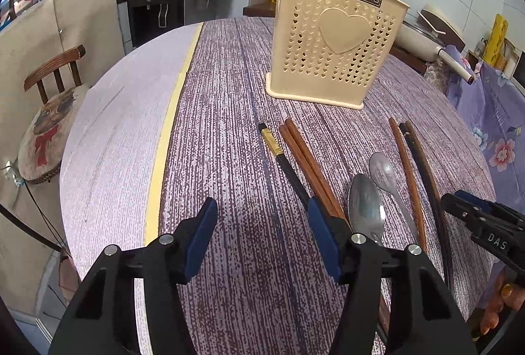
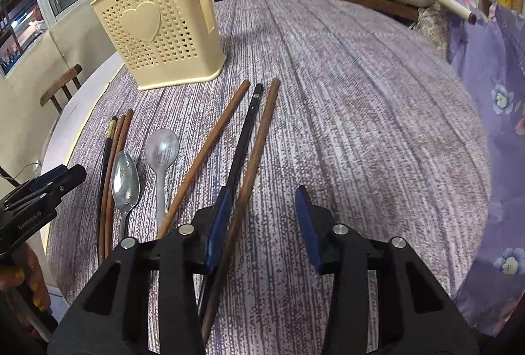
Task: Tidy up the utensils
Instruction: 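Grasp a brown chopstick with the right tool while the left tool grasps a gold-tipped black chopstick, then lift both chopsticks and lower them into the beige holder with both tools, then open both tools to release the chopsticks inside the holder, then move both tools back toward the remaining utensils on the table, then grasp the black chopstick with the right tool while the left tool grasps a brown chopstick, then lift both chopsticks and carry them down into the beige holder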
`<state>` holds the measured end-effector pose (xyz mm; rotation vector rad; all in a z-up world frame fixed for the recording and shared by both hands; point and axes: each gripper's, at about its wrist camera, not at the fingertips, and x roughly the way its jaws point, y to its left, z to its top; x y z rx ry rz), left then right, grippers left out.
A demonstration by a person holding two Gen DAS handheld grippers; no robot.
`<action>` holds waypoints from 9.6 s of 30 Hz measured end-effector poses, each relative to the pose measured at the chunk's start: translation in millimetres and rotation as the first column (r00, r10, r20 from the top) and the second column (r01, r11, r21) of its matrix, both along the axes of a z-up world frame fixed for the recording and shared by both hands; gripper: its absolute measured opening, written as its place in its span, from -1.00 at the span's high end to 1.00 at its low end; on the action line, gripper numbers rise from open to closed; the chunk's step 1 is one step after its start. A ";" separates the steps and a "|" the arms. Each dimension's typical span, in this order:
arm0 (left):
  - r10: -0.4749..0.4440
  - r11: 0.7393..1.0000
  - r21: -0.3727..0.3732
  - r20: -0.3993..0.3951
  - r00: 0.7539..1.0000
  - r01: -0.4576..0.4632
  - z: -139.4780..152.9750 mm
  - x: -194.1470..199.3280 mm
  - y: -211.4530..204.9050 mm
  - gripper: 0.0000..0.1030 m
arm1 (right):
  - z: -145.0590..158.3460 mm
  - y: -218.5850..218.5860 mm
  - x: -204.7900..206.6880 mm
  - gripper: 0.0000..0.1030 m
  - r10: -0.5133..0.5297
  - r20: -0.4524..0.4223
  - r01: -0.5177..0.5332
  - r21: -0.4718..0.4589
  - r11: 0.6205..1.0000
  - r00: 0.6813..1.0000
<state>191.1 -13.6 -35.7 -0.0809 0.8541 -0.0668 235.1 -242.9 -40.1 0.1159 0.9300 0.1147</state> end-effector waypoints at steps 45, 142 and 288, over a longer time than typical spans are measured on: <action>0.047 0.999 0.010 -0.094 0.994 -0.046 -7.2 57.2 -13.0 0.76 | -2.8 -3.1 94.8 0.78 -0.073 -0.016 0.070 -0.104 0.992 0.997; 0.052 0.992 -0.125 0.304 0.951 -0.014 159.3 124.2 -4.6 0.86 | 205.3 41.3 138.6 0.86 0.051 0.374 -0.105 0.123 0.987 0.926; 0.054 0.998 -0.028 -0.077 0.996 -0.056 -7.2 64.7 -11.7 0.80 | -4.5 23.6 98.6 0.82 -0.030 0.003 0.030 -0.055 0.998 1.000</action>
